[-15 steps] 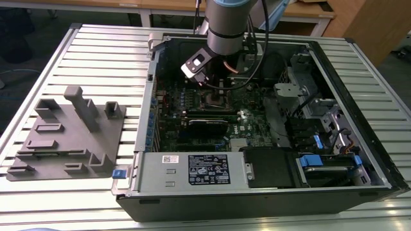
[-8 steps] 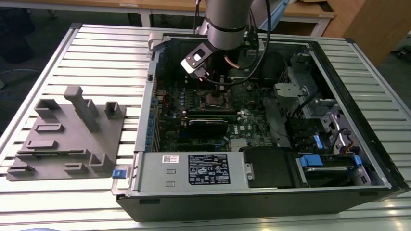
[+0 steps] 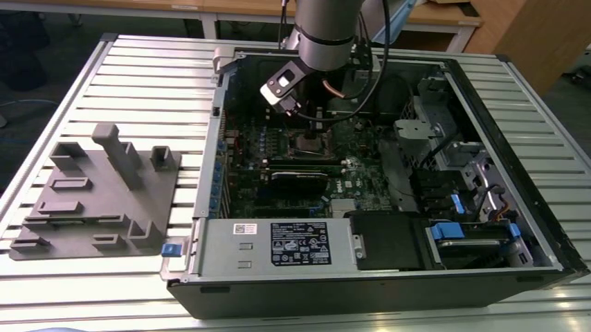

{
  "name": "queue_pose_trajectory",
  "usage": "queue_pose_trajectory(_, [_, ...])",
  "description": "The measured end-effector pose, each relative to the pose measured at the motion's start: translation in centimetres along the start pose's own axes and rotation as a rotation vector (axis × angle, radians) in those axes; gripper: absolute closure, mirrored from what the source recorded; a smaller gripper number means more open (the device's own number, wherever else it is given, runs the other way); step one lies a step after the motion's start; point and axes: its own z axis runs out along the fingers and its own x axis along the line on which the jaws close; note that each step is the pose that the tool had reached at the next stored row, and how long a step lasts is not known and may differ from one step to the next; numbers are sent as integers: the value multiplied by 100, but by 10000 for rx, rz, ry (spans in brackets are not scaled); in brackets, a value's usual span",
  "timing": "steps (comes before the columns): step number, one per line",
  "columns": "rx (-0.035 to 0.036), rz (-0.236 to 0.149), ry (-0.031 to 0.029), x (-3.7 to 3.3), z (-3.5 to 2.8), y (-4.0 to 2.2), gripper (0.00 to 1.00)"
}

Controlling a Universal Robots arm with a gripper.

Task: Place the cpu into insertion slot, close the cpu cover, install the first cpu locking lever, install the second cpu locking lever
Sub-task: 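Place the cpu into insertion slot, then close the cpu cover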

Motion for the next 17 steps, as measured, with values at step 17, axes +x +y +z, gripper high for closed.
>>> queue_pose_trajectory(17, [-2, 0, 4, 3, -87, 2, 89])
